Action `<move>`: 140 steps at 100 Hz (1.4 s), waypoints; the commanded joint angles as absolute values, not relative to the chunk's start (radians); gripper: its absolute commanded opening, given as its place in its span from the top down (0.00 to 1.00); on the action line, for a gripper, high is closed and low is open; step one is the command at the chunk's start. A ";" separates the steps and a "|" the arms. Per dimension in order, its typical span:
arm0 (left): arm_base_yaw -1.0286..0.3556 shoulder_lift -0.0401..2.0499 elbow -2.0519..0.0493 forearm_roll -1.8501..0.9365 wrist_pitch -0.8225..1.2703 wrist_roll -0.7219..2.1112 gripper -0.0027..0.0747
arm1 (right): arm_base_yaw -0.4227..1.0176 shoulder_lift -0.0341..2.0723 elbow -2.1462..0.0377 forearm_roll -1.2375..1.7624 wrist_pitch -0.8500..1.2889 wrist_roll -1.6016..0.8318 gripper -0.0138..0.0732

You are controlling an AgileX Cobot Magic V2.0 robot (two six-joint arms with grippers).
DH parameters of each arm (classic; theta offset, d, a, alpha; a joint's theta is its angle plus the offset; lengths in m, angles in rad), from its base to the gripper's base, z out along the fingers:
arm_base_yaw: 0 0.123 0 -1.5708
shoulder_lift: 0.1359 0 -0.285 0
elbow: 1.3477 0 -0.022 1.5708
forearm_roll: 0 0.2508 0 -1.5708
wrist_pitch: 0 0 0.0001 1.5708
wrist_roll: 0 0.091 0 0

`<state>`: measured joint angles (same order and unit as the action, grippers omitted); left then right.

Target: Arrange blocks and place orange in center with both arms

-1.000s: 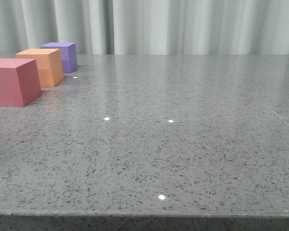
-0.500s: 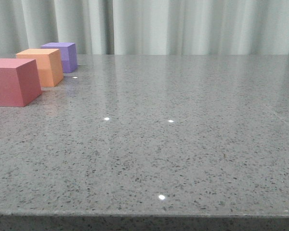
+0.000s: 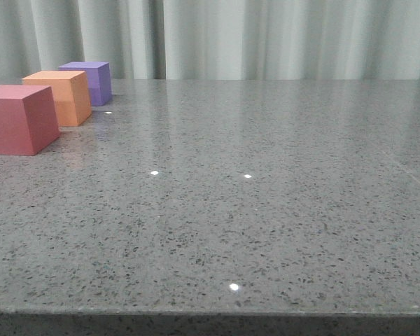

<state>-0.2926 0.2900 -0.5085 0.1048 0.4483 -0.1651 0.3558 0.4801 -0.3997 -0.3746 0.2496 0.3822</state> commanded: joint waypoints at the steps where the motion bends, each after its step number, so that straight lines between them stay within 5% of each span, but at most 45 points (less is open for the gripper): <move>1: -0.291 0.297 -0.534 0.106 0.368 -0.167 0.99 | 0.351 0.482 -0.424 -0.398 0.173 0.381 0.97; 33: -0.291 0.297 -0.517 0.114 0.341 -0.167 0.99 | 0.351 0.482 -0.424 -0.398 0.173 0.381 0.97; 69: -0.201 0.288 -0.335 0.101 0.076 -0.167 0.99 | 0.351 0.482 -0.424 -0.398 0.174 0.381 0.97; 140: -0.023 -0.041 0.046 0.028 -0.067 -0.092 0.99 | 0.351 0.482 -0.424 -0.398 0.174 0.381 0.97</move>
<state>-0.0248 -0.0037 0.0032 0.0310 0.0611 -0.0919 0.3558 0.4801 -0.3997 -0.3746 0.2496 0.3822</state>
